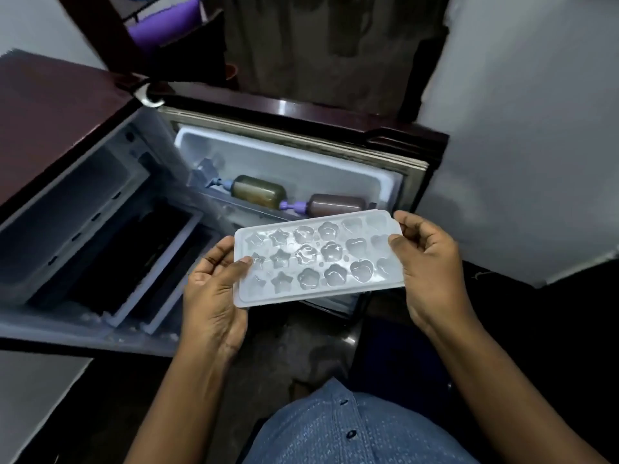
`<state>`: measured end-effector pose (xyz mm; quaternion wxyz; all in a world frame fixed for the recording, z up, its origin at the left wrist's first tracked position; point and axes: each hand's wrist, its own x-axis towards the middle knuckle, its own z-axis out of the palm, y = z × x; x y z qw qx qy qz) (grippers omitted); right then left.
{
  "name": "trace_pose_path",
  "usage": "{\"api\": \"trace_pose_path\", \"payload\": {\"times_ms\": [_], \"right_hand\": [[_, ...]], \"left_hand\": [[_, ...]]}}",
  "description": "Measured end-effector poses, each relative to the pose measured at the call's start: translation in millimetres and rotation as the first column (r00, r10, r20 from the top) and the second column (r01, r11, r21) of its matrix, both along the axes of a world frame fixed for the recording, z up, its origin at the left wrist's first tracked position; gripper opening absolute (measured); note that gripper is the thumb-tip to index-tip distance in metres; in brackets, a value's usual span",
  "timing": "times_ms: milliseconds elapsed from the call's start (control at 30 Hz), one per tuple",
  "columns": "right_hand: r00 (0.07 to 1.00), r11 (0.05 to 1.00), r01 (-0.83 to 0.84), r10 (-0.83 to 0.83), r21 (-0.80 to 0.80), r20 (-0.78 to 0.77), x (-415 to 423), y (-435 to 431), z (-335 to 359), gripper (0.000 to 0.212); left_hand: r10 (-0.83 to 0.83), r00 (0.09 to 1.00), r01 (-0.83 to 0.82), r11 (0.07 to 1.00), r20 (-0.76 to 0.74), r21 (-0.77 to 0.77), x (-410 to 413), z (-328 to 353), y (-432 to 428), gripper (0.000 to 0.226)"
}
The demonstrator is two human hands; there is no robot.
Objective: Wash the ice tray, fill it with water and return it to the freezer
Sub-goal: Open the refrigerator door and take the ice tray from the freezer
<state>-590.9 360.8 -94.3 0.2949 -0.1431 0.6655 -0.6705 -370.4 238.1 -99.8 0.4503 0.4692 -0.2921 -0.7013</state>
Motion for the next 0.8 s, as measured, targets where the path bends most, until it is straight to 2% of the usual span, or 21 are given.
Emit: {"api": "trace_pose_path", "payload": {"times_ms": [267,367,800], "right_hand": [[0.978,0.979,0.205,-0.204,-0.023,0.045,-41,66,-4,0.034],[0.959,0.96,0.277,-0.274,-0.032,0.076,-52,92,-7,0.035],[0.843,0.846,0.533,-0.53,-0.024,0.089,-102,222,-14,0.034]], "left_hand": [[-0.155,0.987,0.155,0.988,0.04,0.009,-64,-2,33,0.042],[-0.217,0.974,0.219,0.975,0.07,-0.022,-84,-2,46,0.035],[-0.507,0.857,0.51,0.86,0.099,-0.014,-191,-2,128,0.033]]}}
